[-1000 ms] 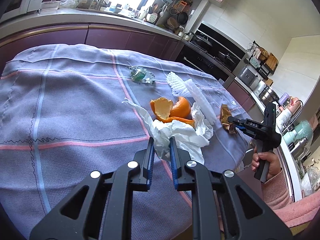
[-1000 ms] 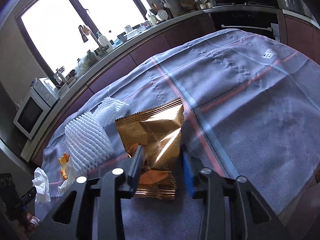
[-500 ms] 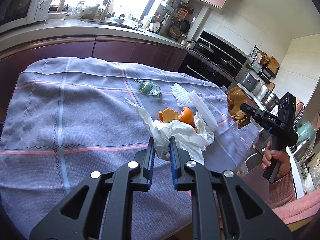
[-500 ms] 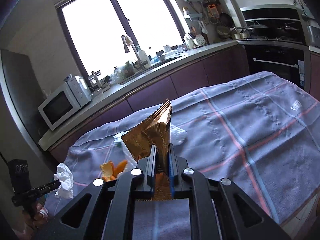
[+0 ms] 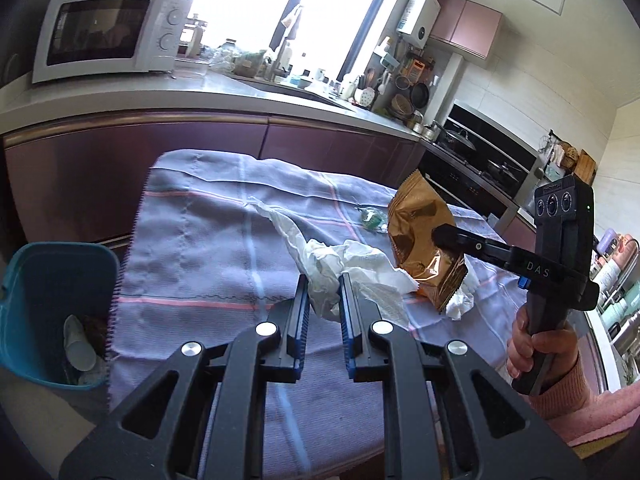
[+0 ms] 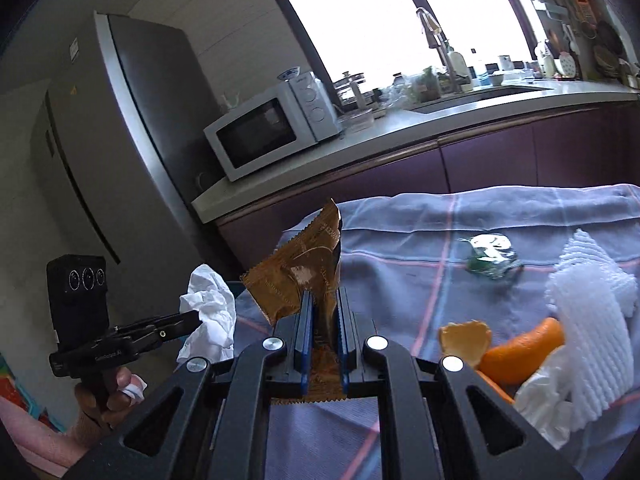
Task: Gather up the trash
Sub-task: 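Lift the tissue and wrapper and carry both toward the teal bin, then lower the tissue and wrapper into the teal bin and open both tools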
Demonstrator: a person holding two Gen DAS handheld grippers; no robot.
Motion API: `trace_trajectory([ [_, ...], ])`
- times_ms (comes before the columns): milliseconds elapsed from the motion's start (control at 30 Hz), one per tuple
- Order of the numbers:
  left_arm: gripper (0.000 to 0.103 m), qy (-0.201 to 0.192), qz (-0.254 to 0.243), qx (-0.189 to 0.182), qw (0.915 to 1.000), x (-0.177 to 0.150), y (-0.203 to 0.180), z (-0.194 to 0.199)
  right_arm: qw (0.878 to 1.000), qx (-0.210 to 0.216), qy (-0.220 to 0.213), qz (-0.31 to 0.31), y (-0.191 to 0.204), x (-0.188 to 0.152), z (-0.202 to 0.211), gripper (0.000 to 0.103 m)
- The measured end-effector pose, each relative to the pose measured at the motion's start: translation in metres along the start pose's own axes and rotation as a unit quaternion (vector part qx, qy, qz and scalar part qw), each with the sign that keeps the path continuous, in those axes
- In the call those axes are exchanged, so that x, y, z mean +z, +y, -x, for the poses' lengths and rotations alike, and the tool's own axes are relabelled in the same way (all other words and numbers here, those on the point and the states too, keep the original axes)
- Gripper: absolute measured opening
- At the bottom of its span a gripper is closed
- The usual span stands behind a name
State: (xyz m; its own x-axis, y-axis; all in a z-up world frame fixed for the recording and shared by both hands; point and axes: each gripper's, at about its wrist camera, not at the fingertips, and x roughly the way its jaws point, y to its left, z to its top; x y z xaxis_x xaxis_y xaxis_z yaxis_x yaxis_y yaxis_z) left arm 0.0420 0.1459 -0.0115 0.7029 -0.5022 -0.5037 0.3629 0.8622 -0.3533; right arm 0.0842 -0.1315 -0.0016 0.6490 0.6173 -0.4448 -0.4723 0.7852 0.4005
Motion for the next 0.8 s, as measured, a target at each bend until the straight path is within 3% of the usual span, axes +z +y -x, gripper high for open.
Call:
trace_trajectory([
  [400,0.015,-0.042,0.052,0.104,0.9923,-0.003,0.075,0.07,0.993,0.087,0.053,0.058,0.073,0.022,-0.089,0.009],
  [800,0.015,-0.058,0.071,0.168,0.9815,-0.002,0.117,0.101,0.987,0.117,0.086,0.074,0.102,0.03,-0.144,0.006],
])
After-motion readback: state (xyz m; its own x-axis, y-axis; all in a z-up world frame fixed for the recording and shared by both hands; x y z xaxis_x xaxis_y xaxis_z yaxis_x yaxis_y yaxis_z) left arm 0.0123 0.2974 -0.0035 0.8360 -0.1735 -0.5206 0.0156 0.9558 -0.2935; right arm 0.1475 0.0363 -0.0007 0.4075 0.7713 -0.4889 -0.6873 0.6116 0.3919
